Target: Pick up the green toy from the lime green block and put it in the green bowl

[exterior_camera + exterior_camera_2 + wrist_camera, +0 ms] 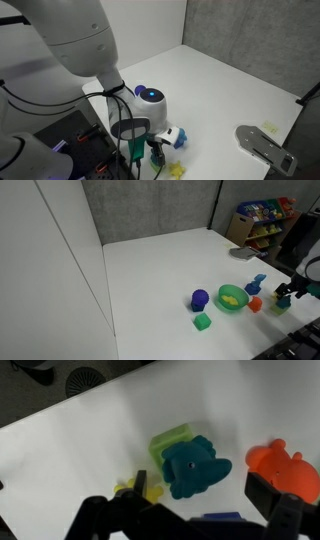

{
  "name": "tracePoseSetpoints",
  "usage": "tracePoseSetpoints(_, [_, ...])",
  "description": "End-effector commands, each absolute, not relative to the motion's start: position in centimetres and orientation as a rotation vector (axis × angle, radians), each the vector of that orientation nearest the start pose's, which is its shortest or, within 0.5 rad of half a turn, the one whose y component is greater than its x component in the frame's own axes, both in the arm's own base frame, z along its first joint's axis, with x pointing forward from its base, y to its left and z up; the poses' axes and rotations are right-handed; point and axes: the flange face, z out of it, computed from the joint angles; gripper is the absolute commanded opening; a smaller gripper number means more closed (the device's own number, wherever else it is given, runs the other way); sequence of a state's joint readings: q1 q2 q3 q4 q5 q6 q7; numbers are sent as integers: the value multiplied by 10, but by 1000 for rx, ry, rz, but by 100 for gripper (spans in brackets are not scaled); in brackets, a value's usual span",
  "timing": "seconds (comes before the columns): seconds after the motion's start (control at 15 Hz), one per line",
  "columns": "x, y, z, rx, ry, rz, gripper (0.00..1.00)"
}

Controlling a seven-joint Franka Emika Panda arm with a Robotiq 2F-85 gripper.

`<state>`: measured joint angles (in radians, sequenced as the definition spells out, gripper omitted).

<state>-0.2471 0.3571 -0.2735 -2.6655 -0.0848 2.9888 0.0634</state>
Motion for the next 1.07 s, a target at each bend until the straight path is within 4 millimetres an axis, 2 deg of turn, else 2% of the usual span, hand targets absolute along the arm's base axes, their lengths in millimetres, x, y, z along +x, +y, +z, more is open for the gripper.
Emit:
tracePoseSetpoints(0.0, [341,-203,118,-3129,736,60,73])
tracePoseSetpoints(0.2, [341,-200,114,-3118,722,74,47])
tracePoseSetpoints(0.4, [344,-193,122,-3107,704,82,26])
tracePoseSetpoints(0.67, [354,-171,144,-3087,655,78,16])
tracePoseSetpoints(1.0, [391,-130,169,-3075,572,19,12])
